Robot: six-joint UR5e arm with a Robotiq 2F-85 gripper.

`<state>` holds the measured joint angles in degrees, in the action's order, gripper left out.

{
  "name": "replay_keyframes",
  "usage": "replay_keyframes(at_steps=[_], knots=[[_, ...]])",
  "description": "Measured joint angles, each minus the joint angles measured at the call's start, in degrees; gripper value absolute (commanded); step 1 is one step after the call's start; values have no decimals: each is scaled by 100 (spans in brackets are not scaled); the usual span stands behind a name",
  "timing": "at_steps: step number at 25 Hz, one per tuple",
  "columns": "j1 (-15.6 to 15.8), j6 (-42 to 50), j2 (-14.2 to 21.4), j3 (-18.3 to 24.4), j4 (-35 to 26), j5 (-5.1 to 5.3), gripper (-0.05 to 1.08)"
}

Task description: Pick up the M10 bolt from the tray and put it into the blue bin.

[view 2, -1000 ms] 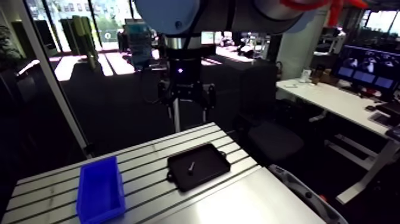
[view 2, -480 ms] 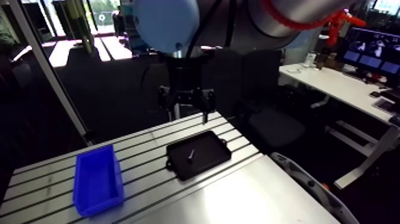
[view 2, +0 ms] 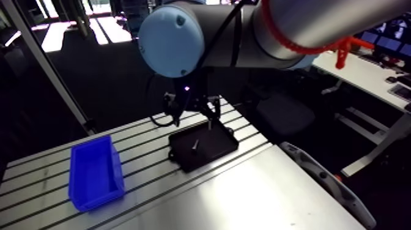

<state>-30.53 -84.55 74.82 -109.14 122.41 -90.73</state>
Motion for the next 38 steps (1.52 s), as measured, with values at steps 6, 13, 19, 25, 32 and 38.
replay_keyframes(at_steps=[6,13,19,25,32,38], knots=[[-4,-172,-209,-22,246,4,15],[1,-244,-446,-20,369,7,32],[-2,-249,-586,-11,404,8,37],[-5,-242,-668,-3,411,7,41],[-6,-235,-731,-37,564,11,42],[-6,-223,-805,-63,631,9,44]])
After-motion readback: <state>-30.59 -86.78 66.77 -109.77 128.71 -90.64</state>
